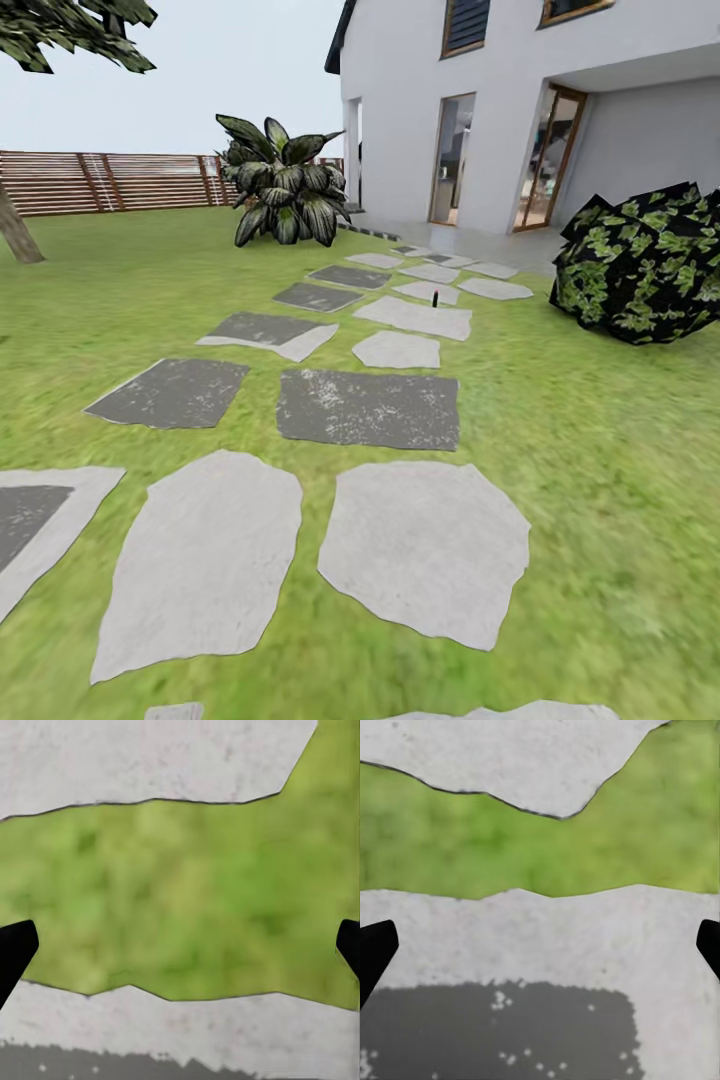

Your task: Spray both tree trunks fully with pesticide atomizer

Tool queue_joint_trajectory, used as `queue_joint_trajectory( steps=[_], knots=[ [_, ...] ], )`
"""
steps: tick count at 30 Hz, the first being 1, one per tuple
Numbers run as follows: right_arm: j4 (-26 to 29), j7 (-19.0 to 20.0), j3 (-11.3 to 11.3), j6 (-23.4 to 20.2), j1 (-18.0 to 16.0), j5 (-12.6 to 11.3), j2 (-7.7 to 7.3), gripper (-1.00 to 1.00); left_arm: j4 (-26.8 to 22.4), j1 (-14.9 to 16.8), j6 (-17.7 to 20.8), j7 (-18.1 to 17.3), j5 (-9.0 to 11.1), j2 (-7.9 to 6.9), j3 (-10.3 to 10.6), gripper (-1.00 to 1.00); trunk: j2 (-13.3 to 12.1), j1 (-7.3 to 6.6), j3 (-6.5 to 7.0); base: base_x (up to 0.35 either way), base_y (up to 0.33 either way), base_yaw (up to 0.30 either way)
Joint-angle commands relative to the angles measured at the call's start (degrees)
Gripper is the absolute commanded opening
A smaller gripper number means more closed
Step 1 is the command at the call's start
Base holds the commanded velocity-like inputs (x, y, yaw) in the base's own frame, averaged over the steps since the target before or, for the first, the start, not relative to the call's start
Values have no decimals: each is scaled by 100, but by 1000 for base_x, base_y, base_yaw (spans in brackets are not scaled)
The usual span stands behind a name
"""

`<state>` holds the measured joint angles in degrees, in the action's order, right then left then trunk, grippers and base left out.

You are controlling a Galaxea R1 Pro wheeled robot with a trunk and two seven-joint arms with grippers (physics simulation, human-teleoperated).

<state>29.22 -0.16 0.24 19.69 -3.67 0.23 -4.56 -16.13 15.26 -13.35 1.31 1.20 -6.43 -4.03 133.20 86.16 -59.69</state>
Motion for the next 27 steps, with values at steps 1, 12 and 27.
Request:
queue_joint_trajectory(
  steps=[1,12,27],
  knots=[
    [-4,-2,2,17,-2,0,-1,100,5,3,-19,1,12,1,-10,100,1,2,-5,339,0,0],
    [5,-2,2,17,-2,-5,0,100,5,3,-19,1,12,1,-10,100,1,2,-5,339,0,0],
    [-2,-2,2,17,-2,-5,2,100,5,3,-26,1,12,1,-10,100,1,2,-5,339,-52,0]
  ],
)
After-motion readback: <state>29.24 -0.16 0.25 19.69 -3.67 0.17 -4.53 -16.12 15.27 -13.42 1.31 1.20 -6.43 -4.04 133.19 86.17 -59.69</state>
